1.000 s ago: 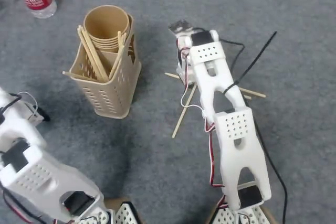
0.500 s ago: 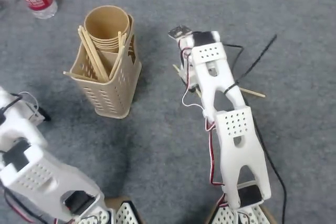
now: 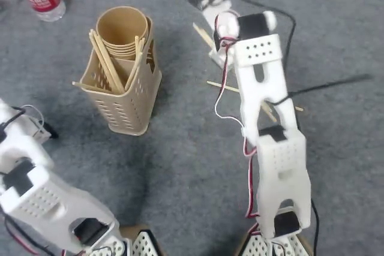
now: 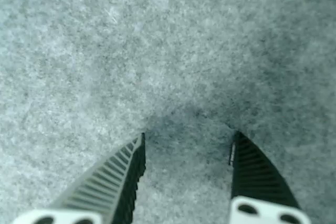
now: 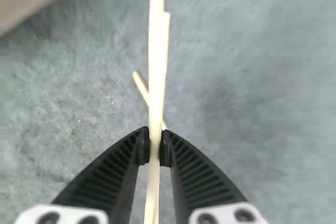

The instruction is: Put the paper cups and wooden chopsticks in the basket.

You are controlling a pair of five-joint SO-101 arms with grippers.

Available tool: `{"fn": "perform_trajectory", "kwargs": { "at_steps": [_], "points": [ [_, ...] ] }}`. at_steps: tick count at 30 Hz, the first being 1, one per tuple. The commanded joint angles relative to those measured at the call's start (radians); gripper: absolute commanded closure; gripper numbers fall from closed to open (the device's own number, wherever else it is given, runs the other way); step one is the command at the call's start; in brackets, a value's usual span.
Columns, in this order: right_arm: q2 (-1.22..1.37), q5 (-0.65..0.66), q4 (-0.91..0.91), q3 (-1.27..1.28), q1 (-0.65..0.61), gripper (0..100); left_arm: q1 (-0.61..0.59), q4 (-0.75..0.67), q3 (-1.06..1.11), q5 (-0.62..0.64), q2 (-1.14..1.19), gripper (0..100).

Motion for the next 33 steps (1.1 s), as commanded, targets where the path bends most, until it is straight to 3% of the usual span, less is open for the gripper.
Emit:
{"fn": "perform_trajectory", "kwargs": {
  "at_steps": [1,5,10,19,33],
  "points": [
    [-0.277,0.009,-0.01,-0.011,-0.093,99.1,0.015,-0.002,0.016,0.0,0.011,73],
    [-0.487,-0.044,-0.094,-0.011,-0.297,99.1,0.015,-0.002,0.016,0.0,0.011,73],
    [-0.687,-0.334,-0.15,-0.003,-0.509,99.1,0.014,-0.002,0.016,0.002,0.011,73],
    [-0.757,-0.578,-0.196,0.0,-0.506,99.1,0.015,-0.002,0.016,0.006,0.011,73],
    [-0.237,-0.545,-0.736,-0.008,-0.506,99.1,0.014,0.0,0.018,0.005,0.011,73]
  ]
}}
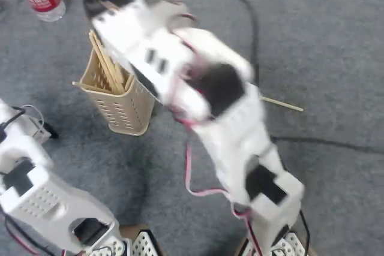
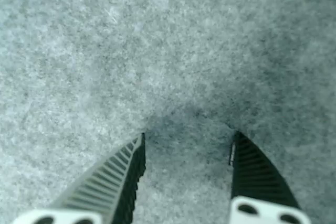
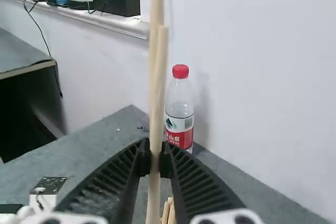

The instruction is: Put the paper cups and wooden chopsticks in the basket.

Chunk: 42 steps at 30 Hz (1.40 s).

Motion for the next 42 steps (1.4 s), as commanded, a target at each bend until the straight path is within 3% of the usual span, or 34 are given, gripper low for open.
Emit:
{"fn": "perform_trajectory", "kwargs": {
  "at_steps": [1,17,19,24,30,33,37,42],
  "points": [
    [0.094,0.051,-0.084,-0.008,-0.004,99.1,0.015,0.0,0.018,0.005,0.009,73],
    [0.24,0.095,-0.093,-0.005,-0.076,98.7,0.015,-0.002,0.016,0.008,0.006,73],
    [0.24,0.098,-0.036,-0.009,-0.085,94.5,0.015,-0.002,0.016,0.008,0.006,73],
    [0.239,0.103,0.054,-0.011,-0.094,72.4,0.015,-0.002,0.016,0.008,0.006,73],
    [0.17,0.232,0.191,-0.12,-0.082,79.8,0.015,-0.002,0.016,0.008,0.008,73],
    [0.097,0.233,0.39,-0.252,0.007,84.3,0.014,-0.002,0.016,0.008,0.009,73],
    [0.084,0.239,0.587,-0.305,0.274,85.3,0.014,-0.002,0.016,0.008,0.009,73],
    [0.194,0.423,0.69,-0.215,0.553,83.4,0.014,-0.002,0.016,0.008,0.009,73]
  ]
}}
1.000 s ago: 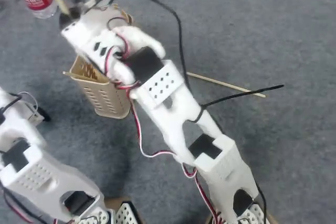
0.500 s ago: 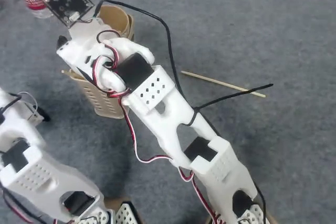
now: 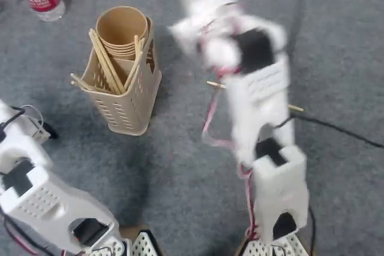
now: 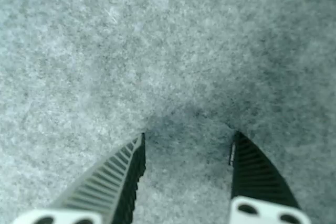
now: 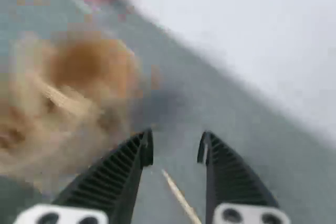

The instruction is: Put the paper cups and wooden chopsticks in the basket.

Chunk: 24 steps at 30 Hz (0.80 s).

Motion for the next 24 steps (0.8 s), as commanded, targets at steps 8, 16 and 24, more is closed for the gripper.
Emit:
{"fn": "perform_trajectory", "kwargs": {
  "at_steps": [8,16,24],
  "points": [
    [0.325,0.396,0.044,0.158,0.292,75.1,0.012,-0.002,0.016,0.003,0.009,73],
    [0.549,0.58,0.044,0.157,0.332,75.3,0.015,-0.002,0.016,0.003,0.009,73],
    [0.576,0.592,0.051,0.163,0.334,75.3,0.015,-0.002,0.016,0.003,0.009,73]
  ]
}}
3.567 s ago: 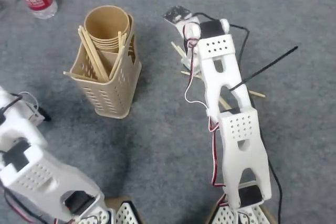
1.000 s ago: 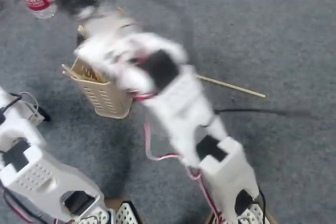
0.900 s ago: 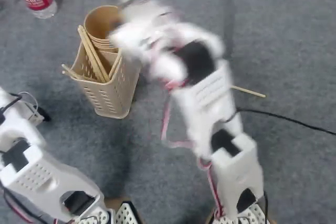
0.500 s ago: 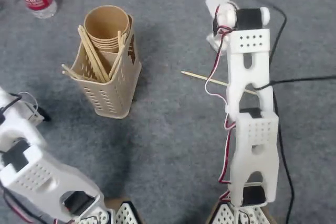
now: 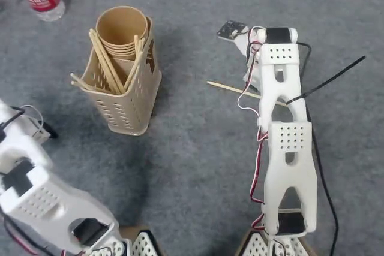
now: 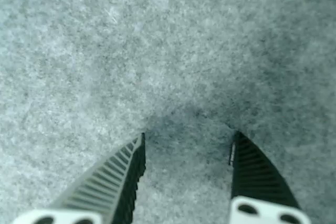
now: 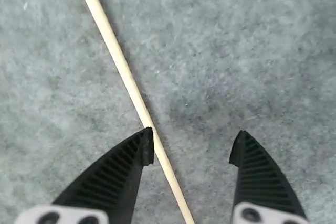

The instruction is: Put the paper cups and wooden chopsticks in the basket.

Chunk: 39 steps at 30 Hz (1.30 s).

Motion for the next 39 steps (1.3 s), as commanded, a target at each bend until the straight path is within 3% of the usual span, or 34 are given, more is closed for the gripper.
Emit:
{"fn": "perform_trajectory", "kwargs": {
  "at_steps": [1,10,16,20,22,31,33,39],
  "points": [
    [-0.024,0.012,0.039,-0.005,0.013,75.3,0.015,-0.002,0.016,0.003,0.009,73],
    [-0.073,0.224,0.035,0.183,0.033,75.3,0.015,-0.002,0.016,0.005,0.009,73],
    [-0.033,0.229,-0.039,0.198,0.038,77.3,0.015,-0.002,0.016,0.006,0.009,73],
    [0.033,0.226,-0.081,0.196,0.044,99.8,0.015,-0.002,0.016,0.006,0.009,73],
    [0.053,0.23,-0.074,0.195,0.044,96.1,0.015,-0.002,0.016,0.006,0.009,73],
    [-0.099,0.224,0.024,-0.046,0.054,99.2,0.015,-0.002,0.016,0.005,0.009,73],
    [-0.17,0.187,0.041,-0.147,0.05,99.2,0.015,-0.002,0.016,0.005,0.009,73],
    [-0.409,-0.137,0.038,-0.342,-0.036,99.2,0.015,-0.002,0.016,0.005,0.009,73]
  ]
}}
